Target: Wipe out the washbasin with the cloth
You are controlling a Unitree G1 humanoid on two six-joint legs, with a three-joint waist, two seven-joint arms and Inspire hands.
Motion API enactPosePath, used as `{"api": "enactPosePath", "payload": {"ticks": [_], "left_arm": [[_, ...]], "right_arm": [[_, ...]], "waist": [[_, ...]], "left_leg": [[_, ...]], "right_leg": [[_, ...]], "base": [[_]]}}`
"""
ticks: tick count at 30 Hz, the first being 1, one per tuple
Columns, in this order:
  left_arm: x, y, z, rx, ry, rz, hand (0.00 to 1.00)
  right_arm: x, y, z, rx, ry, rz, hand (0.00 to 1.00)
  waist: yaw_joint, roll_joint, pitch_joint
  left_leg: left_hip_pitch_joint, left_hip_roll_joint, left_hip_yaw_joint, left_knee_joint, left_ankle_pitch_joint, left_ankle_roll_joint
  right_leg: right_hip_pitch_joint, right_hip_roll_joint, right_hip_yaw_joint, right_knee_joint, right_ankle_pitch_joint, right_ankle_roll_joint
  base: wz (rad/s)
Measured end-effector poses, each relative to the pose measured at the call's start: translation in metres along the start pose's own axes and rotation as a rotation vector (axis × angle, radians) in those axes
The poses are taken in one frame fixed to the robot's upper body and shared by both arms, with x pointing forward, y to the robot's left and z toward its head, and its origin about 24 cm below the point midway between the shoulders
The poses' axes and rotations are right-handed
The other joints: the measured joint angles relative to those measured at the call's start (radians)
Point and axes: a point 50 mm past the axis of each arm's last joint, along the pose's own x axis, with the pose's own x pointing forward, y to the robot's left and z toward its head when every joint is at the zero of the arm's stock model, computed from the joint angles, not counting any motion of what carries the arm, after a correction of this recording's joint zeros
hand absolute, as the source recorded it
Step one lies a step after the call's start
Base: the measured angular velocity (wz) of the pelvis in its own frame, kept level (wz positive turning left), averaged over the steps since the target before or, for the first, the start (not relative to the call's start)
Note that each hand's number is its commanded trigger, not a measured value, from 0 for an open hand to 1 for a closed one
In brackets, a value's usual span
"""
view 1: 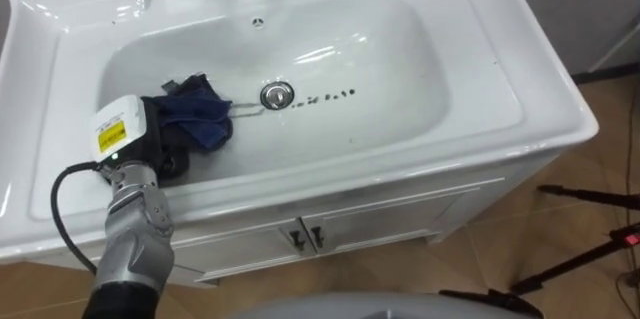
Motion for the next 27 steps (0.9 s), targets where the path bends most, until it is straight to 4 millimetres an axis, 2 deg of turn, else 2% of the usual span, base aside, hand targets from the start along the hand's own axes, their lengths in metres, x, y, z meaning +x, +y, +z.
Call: {"api": "enactPosePath", "payload": {"ticks": [4,8,16,22,27], "left_arm": [[0.002,0.001,0.001,0.034,-0.001,-0.019,1.0],[0.004,0.003,0.002,0.082,0.001,-0.043,1.0],[0.017,0.017,0.018,0.308,-0.068,-0.093,1.0],[0.026,0.025,0.033,0.36,-0.086,-0.117,1.0],[0.027,0.023,0.039,0.387,-0.1,-0.144,1.0]], "right_arm": [[0.0,-0.003,0.002,-0.005,-0.005,-0.007,0.0],[0.0,-0.003,0.002,-0.007,-0.006,-0.006,0.0],[0.0,-0.008,0.008,-0.025,-0.017,-0.019,0.0],[0.0,-0.008,0.008,-0.046,-0.014,-0.02,0.0],[0.0,-0.01,0.006,-0.058,-0.002,-0.037,0.0]], "waist": [[-0.003,0.012,0.001],[-0.008,0.015,0.0014],[-0.017,0.028,0.0051],[-0.037,0.028,0.0091],[-0.054,0.035,0.0134]], "left_leg": [[0.001,0.002,0.009,0.0,0.0,0.0],[-0.005,0.005,0.011,0.0,0.0,0.0],[-0.017,0.01,0.02,0.003,0.0,-0.001],[-0.021,0.01,0.023,0.003,0.0,-0.001],[-0.021,0.011,0.029,0.003,0.0,-0.001]], "right_leg": [[-0.003,0.002,0.01,0.001,0.002,-0.001],[-0.006,0.006,0.021,0.002,0.003,-0.003],[-0.021,0.01,0.025,0.0,0.006,-0.007],[-0.023,0.009,0.025,-0.003,0.006,-0.007],[-0.032,0.011,0.038,0.0,0.006,-0.007]], "base": [[-0.06],[-0.01],[0.0],[0.0],[-0.07]]}}
